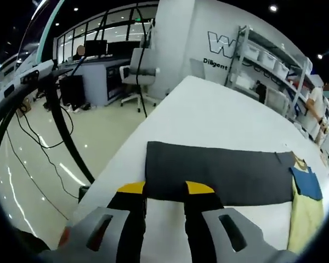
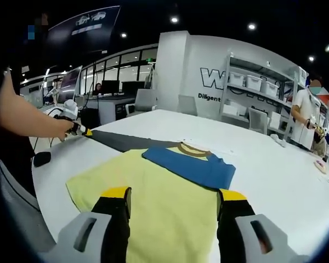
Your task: Fold the garment on the visible template until the final outline fits inside the template.
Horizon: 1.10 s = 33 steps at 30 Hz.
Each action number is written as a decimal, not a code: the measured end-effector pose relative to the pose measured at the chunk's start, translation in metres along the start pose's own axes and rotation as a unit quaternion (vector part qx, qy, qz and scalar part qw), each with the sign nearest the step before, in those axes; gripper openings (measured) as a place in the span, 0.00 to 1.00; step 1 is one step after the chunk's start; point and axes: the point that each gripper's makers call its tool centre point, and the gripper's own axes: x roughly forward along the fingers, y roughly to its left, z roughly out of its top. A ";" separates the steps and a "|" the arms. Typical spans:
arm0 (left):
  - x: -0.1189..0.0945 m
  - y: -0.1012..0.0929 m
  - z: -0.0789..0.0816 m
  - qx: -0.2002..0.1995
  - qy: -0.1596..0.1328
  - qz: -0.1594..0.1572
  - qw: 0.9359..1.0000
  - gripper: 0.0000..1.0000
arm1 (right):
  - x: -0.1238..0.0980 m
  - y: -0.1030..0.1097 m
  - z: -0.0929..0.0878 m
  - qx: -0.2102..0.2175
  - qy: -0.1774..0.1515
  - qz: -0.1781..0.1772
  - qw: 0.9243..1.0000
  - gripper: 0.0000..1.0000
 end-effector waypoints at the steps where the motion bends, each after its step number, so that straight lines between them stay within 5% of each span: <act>1: 0.000 0.000 0.000 0.000 0.000 0.000 1.000 0.19 | 0.000 0.000 0.000 0.000 0.000 0.000 1.000 0.60; 8: 0.001 0.007 -0.001 0.002 0.003 0.010 1.000 0.04 | 0.001 0.000 -0.002 -0.001 0.003 0.002 1.000 0.60; 33: -0.009 0.004 0.017 0.024 -0.036 0.021 0.999 0.00 | 0.000 0.001 0.000 -0.001 -0.001 0.004 1.000 0.58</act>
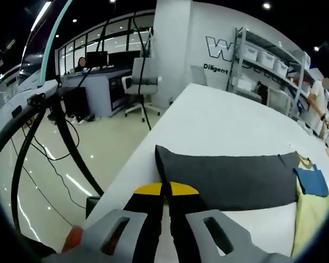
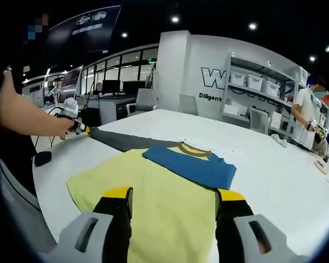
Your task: Fold the garment on the visible template until the final outline fits inside the template.
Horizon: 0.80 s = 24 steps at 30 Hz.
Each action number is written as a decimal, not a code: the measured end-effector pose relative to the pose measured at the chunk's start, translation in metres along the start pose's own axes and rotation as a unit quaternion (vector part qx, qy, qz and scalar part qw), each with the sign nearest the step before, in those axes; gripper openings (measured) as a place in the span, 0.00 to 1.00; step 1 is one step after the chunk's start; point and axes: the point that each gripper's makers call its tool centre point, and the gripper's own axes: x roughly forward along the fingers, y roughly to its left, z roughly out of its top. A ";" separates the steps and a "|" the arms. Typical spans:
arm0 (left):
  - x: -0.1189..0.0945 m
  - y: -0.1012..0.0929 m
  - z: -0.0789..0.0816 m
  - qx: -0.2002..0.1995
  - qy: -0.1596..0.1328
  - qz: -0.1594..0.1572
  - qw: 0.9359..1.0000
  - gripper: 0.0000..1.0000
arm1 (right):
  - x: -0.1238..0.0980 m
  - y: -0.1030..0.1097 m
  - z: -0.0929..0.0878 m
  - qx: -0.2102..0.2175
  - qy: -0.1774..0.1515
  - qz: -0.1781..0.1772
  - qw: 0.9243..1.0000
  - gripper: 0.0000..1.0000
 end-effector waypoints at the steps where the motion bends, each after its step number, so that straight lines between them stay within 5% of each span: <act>1: 0.000 -0.001 0.001 0.001 0.000 -0.001 1.000 0.00 | 0.000 0.000 0.001 0.000 -0.001 0.000 1.000 0.58; 11: -0.010 -0.024 0.037 -0.007 -0.044 -0.030 0.999 0.00 | -0.003 -0.001 0.005 -0.002 -0.008 -0.002 1.000 0.58; 24: -0.023 -0.079 0.077 0.012 -0.079 -0.078 0.994 0.00 | -0.010 -0.007 0.008 -0.002 -0.009 -0.014 1.000 0.57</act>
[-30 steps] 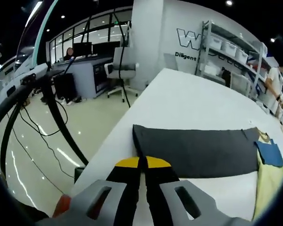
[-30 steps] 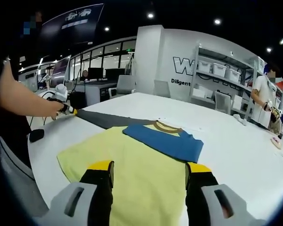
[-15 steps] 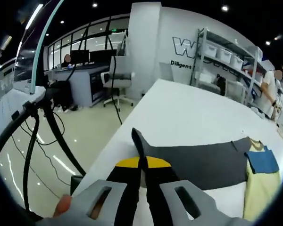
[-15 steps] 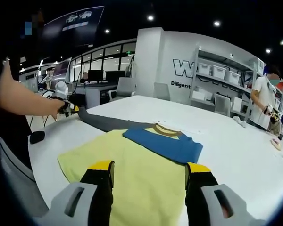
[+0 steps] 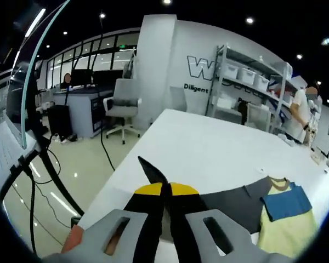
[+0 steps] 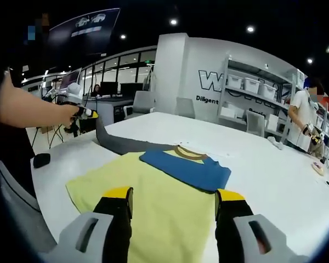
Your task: Fold the garment on the visible template until the final outline fits inside the template.
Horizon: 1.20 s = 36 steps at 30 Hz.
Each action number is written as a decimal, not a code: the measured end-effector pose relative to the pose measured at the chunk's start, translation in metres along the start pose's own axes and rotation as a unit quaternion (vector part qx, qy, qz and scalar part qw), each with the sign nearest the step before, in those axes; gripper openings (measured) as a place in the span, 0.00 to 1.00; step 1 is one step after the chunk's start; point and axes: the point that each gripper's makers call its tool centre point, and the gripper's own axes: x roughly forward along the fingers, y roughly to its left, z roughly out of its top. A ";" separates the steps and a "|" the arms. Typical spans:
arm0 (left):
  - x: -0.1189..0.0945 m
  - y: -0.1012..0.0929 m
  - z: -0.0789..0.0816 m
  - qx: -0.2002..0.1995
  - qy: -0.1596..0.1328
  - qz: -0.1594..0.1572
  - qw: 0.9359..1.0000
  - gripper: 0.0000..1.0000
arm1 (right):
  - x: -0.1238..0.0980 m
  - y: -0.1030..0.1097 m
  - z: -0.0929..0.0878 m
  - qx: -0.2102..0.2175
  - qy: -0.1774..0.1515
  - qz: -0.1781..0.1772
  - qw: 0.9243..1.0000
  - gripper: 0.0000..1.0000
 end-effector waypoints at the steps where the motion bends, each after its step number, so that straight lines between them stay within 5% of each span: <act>1: 0.001 -0.003 0.002 0.001 0.000 -0.003 1.000 0.00 | 0.000 -0.001 0.001 0.000 -0.001 -0.001 1.000 0.57; 18: 0.003 -0.101 0.028 0.026 -0.021 -0.087 0.996 0.00 | -0.006 -0.008 0.008 0.004 -0.015 -0.009 1.000 0.57; 36: 0.008 -0.233 0.016 0.068 -0.011 -0.184 0.981 0.00 | -0.007 -0.012 0.011 0.007 -0.021 -0.014 1.000 0.57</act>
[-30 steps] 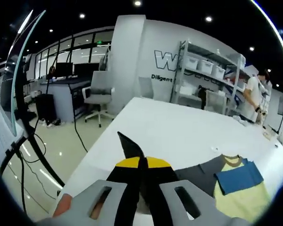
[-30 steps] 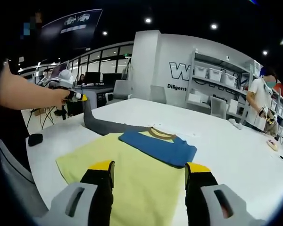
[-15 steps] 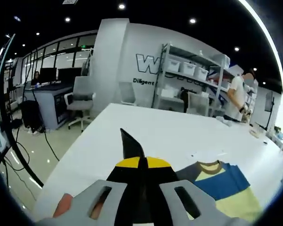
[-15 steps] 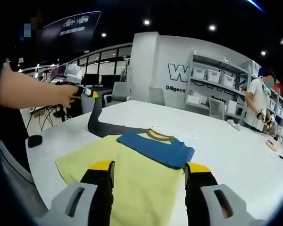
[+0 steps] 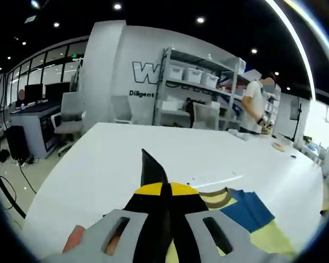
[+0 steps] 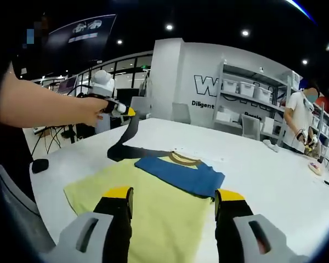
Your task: Fold the garment on the visible template until the final outline fits inside the template.
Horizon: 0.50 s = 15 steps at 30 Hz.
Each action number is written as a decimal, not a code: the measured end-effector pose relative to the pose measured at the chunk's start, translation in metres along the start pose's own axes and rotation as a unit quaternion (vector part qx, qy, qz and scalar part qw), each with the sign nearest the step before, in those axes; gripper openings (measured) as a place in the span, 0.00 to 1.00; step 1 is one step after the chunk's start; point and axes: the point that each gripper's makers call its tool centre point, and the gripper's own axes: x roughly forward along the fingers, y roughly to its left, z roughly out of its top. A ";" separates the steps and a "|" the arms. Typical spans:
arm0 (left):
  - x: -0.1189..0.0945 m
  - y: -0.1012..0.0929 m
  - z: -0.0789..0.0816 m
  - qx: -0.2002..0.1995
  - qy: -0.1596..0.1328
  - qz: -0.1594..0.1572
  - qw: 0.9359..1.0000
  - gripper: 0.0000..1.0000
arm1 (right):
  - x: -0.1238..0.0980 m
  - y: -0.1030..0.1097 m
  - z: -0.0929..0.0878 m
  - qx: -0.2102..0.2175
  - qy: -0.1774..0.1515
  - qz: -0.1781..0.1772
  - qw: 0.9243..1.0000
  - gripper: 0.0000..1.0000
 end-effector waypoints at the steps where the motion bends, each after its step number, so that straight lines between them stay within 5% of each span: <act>1: 0.001 -0.005 0.000 0.001 0.000 -0.004 1.000 0.00 | 0.000 0.000 0.000 0.000 0.000 0.000 1.000 0.57; 15: 0.018 -0.098 -0.012 0.026 0.009 -0.076 0.997 0.00 | -0.001 -0.002 -0.001 0.001 0.001 0.000 1.000 0.57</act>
